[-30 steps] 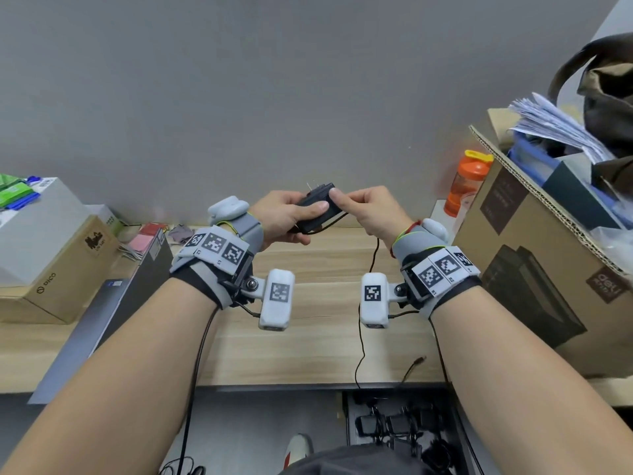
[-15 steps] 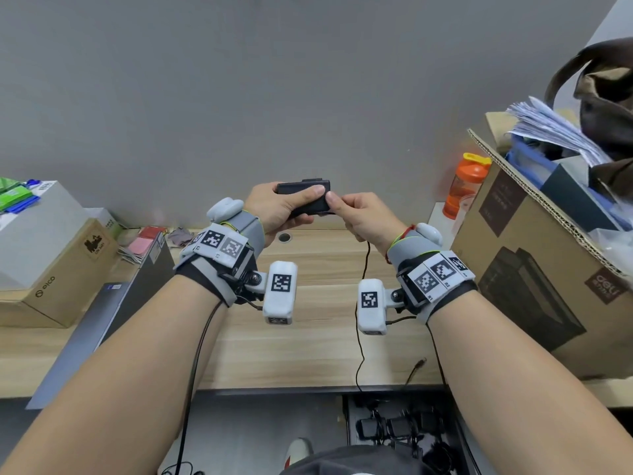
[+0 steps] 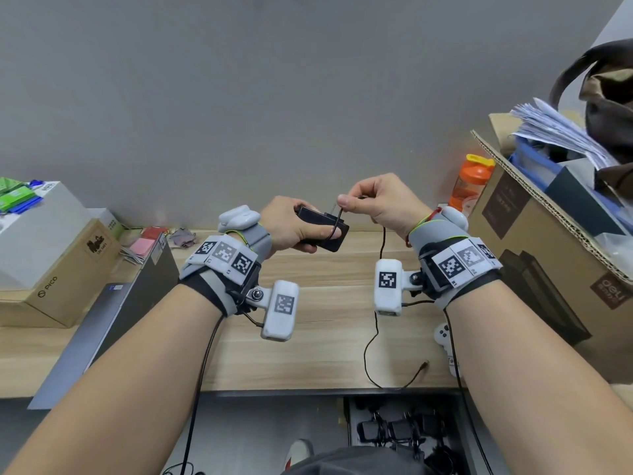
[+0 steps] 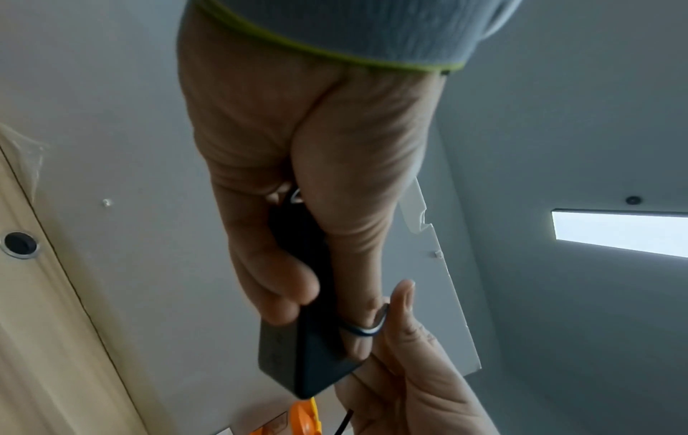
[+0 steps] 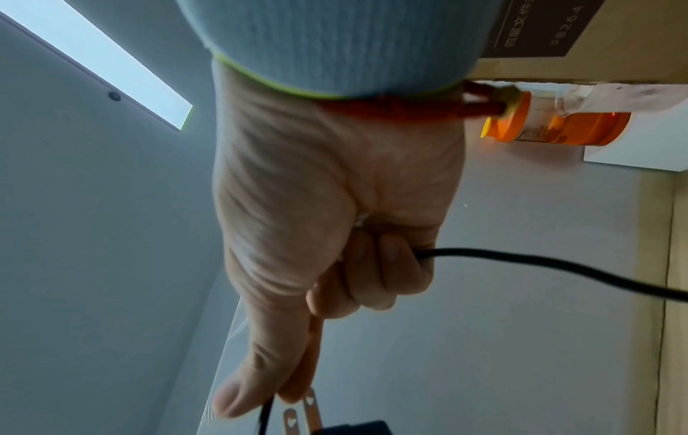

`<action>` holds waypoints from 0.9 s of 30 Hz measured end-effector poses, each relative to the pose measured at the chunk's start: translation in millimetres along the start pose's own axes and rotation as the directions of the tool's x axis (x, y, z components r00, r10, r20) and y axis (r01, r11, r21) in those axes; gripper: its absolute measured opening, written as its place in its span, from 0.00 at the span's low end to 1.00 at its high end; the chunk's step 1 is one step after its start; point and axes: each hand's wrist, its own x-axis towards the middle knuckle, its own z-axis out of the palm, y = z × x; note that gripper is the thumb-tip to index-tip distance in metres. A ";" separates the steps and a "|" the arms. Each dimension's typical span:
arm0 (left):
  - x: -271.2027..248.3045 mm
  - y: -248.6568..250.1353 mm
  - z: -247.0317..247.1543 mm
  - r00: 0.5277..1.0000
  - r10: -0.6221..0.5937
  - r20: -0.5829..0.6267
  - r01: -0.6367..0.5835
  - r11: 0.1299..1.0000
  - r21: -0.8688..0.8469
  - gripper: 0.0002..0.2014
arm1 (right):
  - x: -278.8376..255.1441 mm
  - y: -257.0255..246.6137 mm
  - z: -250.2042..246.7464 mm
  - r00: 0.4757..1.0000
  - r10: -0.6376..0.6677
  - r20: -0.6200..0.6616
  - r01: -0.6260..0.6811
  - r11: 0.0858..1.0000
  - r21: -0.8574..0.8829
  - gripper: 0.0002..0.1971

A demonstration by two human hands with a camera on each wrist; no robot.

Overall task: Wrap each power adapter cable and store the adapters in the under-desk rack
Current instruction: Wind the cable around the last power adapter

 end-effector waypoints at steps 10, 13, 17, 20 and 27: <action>-0.4 8.4 3.8 0.997 0.032 0.073 -0.033 0.999 0.018 0.15 | 4.7 8.6 -4.1 0.991 -0.041 -0.131 0.049 0.997 0.060 0.11; -1.8 12.5 7.1 0.992 0.074 0.098 -0.072 0.997 -0.017 0.13 | 7.3 17.0 -3.1 0.988 -0.022 -0.151 0.033 0.997 0.070 0.11; 0.7 16.5 10.8 0.992 0.118 0.049 -0.111 0.986 -0.126 0.09 | 7.3 23.7 10.1 0.991 -0.015 -0.132 0.029 0.994 0.108 0.14; 5.2 18.4 11.9 0.993 0.116 -0.018 -0.117 0.965 -0.234 0.09 | 6.2 25.4 21.6 0.995 0.008 -0.097 0.002 0.994 0.106 0.14; 19.0 11.7 1.8 0.968 0.040 -0.248 -0.126 0.931 -0.342 0.16 | -3.2 16.7 30.0 0.998 0.023 0.060 -0.020 0.999 -0.038 0.15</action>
